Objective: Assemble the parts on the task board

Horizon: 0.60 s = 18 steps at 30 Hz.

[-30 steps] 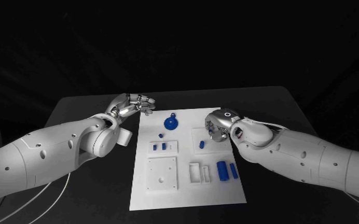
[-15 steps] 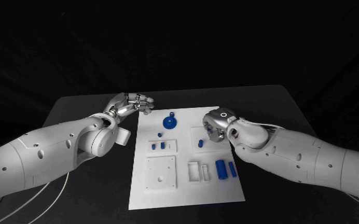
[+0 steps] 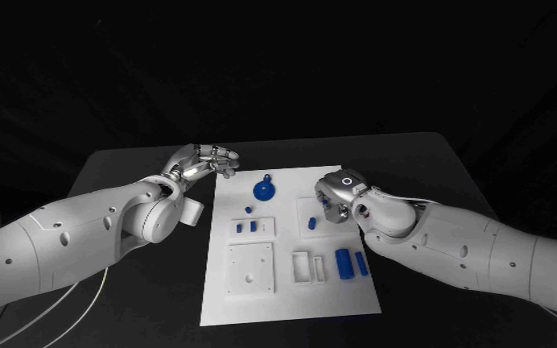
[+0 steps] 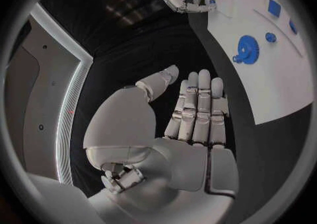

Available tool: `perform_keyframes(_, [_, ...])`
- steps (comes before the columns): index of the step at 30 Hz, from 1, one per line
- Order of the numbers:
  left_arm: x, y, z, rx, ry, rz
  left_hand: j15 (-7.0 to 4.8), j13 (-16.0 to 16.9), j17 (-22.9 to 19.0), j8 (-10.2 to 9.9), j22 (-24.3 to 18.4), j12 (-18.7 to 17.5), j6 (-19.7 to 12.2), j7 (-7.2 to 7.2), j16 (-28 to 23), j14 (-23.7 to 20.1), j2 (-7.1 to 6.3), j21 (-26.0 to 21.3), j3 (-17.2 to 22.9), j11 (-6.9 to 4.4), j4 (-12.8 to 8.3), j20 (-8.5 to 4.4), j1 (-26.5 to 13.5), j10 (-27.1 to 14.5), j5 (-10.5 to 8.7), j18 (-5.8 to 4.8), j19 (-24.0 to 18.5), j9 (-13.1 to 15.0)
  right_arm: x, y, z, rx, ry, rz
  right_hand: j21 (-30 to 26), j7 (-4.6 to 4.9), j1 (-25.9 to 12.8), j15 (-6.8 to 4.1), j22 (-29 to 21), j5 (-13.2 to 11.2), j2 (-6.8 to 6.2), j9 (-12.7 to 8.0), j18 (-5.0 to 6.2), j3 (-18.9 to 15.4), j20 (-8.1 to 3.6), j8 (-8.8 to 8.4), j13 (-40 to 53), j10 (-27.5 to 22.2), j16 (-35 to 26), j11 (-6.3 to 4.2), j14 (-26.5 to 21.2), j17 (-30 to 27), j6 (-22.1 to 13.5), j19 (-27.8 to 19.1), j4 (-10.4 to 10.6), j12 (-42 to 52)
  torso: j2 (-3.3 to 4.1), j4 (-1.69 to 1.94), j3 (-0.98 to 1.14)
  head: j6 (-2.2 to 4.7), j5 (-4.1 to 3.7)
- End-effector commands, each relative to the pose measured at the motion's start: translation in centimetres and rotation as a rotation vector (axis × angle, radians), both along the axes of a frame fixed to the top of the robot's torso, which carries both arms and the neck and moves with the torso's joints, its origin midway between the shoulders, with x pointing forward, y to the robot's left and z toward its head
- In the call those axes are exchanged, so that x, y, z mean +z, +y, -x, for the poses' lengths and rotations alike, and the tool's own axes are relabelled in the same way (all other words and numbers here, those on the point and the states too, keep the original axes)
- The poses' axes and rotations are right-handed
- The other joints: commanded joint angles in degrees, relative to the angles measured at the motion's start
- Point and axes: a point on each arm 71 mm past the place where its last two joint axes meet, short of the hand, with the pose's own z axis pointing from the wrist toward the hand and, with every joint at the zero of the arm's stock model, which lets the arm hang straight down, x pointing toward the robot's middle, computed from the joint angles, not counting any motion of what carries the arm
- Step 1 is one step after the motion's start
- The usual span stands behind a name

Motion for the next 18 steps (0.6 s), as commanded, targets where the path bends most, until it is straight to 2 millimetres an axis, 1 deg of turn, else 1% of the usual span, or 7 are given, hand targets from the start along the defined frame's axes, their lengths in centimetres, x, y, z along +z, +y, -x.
perform_keyframes(1, [0.1, -0.2, 0.0, -0.007, -0.004, 0.011, 0.09, -0.1, 0.08, 0.24, 0.06, -0.26, -0.28, -0.02, -0.25, 0.48, 0.25, -0.17, -0.35, 0.15, 0.07, -0.12, -0.17, -0.36, 0.06, 0.5, 0.43, -0.05, -1.4, -0.2, 0.4, -0.006, 0.032, 0.037, 0.3, 0.07, 0.02, -1.03, 1.12, -0.42, -0.66, -0.08, 3.62, 0.51, -0.42, 0.2, 0.25, 4.77, 0.29, -2.11, -0.39, 0.1, 0.59, 0.1, 0.1, 0.34, 0.0, -0.04, 0.03, 0.03, 0.08])
perform_keyframes(7, [0.1, 0.0, -0.1, -0.003, -0.005, 0.01, 0.07, -0.11, 0.18, 0.21, 0.08, -0.29, -0.35, 0.01, -0.33, 0.54, 0.23, -0.19, -0.43, 0.17, 0.09, -0.14, -0.25, -0.4, 0.05, 0.5, 0.49, -0.07, -0.9, -0.1, 0.2, -0.005, 0.014, 0.016, 0.47, 0.01, 0.09, -1.08, 1.15, -0.79, -0.86, -0.1, 3.62, 0.71, -0.52, 0.21, 0.5, 4.87, 0.38, -2.17, -0.33, 0.15, 0.76, 0.2, 0.17, 0.34, 0.0, -0.02, 0.02, 0.07, 0.11])
perform_keyframes(10, [0.1, 0.0, -0.2, -0.001, -0.003, 0.01, 0.06, -0.12, 0.23, 0.19, 0.1, -0.3, -0.4, 0.03, -0.37, 0.57, 0.21, -0.2, -0.48, 0.18, 0.11, -0.16, -0.3, -0.42, 0.05, 0.49, 0.51, -0.08, -0.6, -0.3, -0.2, -0.021, 0.011, -0.006, 0.53, -0.01, 0.1, -1.1, 1.16, -0.83, -0.98, -0.11, 3.62, 0.81, -0.55, 0.22, 0.6, 4.91, 0.42, -2.19, -0.31, 0.17, 0.83, 0.24, 0.26, 0.34, -0.01, 0.0, 0.0, 0.1, 0.11])
perform_keyframes(12, [0.1, 0.0, -0.2, 0.0, -0.003, 0.01, 0.05, -0.13, 0.29, 0.17, 0.11, -0.33, -0.45, 0.06, -0.43, 0.59, 0.16, -0.22, -0.56, 0.2, 0.12, -0.16, -0.37, -0.46, 0.01, 0.48, 0.53, -0.1, -0.5, -0.3, -0.3, -0.025, 0.006, -0.014, 0.55, -0.01, 0.1, -1.1, 1.16, -0.85, -1.0, -0.11, 3.62, 0.84, -0.56, 0.21, 0.63, 4.91, 0.42, -2.19, -0.31, 0.17, 0.84, 0.24, 0.29, 0.33, -0.02, 0.0, -0.04, 0.25, 0.13])
perform_keyframes(18, [0.1, 0.2, -0.3, 0.008, -0.005, 0.006, 0.04, -0.16, 0.44, 0.15, 0.16, -0.36, -0.54, 0.09, -0.57, 0.63, 0.02, -0.27, -0.74, 0.23, 0.11, -0.19, -0.48, -0.52, -0.03, 0.47, 0.56, -0.12, 0.5, -0.3, -0.5, -0.029, -0.008, -0.058, 0.59, -0.02, 0.1, -1.11, 1.16, -0.89, -1.07, -0.13, 3.62, 0.94, -0.59, 0.2, 0.71, 4.9, 0.44, -2.19, -0.31, 0.18, 0.86, 0.26, 0.42, 0.29, -0.03, 0.0, -0.08, 0.35, 0.25])
